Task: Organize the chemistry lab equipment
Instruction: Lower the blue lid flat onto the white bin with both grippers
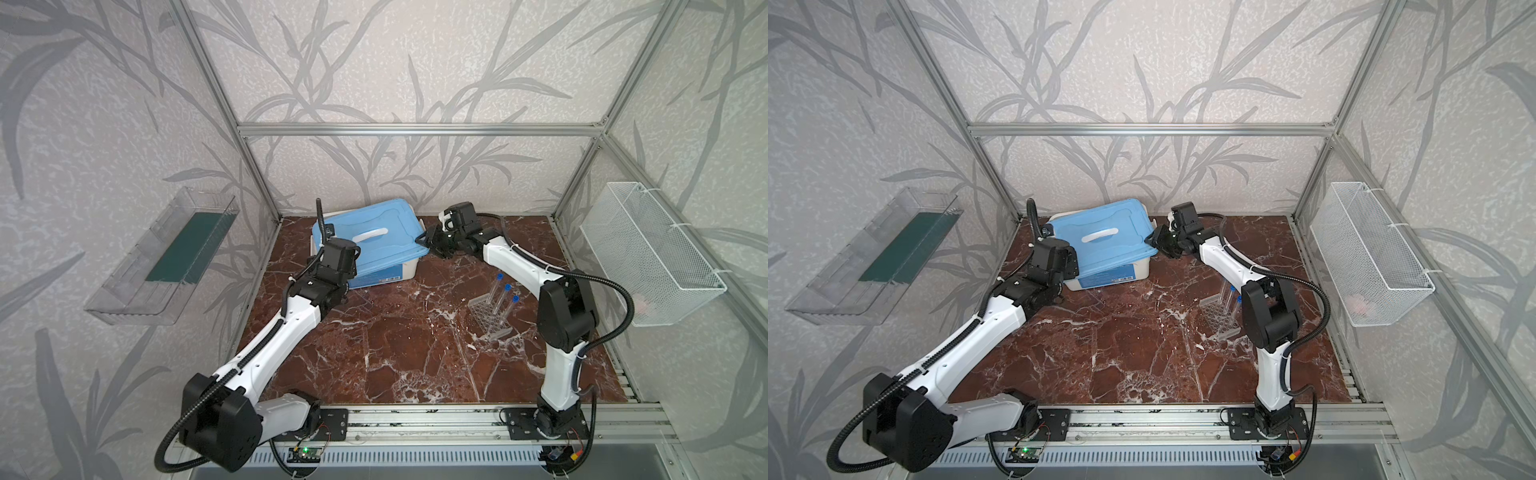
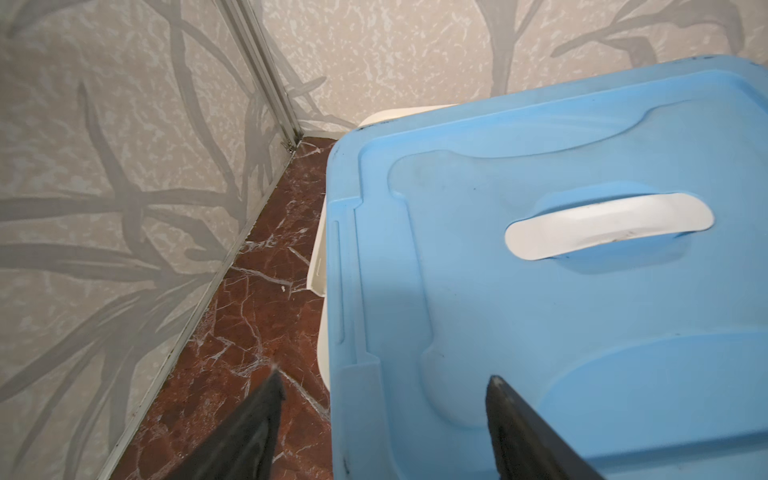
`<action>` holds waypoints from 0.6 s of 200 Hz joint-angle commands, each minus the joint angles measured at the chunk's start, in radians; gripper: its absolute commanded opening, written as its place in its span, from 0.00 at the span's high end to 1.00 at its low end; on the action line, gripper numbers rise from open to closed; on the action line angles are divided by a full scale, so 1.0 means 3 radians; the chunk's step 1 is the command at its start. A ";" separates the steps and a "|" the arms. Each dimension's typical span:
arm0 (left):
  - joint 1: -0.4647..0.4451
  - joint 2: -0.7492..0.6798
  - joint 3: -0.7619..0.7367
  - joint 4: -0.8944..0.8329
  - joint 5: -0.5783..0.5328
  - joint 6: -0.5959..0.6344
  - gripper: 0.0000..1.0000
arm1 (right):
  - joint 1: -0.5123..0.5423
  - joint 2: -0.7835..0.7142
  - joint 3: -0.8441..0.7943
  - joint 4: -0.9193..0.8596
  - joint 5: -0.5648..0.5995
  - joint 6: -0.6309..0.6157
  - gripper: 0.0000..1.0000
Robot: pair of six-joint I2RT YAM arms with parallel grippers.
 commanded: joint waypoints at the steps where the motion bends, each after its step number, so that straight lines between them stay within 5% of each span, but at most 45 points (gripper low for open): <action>1: 0.0220 0.0093 0.0260 -0.0144 0.0292 -0.0135 0.21 | 0.0027 0.0105 0.0101 -0.0171 0.0094 -0.0077 0.50; 63: 0.0919 0.0505 0.0563 -0.0220 0.0993 -0.0348 0.21 | 0.0072 0.0217 0.0413 -0.0475 0.0227 -0.0273 0.48; 120: 0.1048 0.1180 0.1069 -0.0430 0.1116 -0.0218 0.22 | 0.0159 0.0323 0.0723 -0.0790 0.0338 -0.0546 0.46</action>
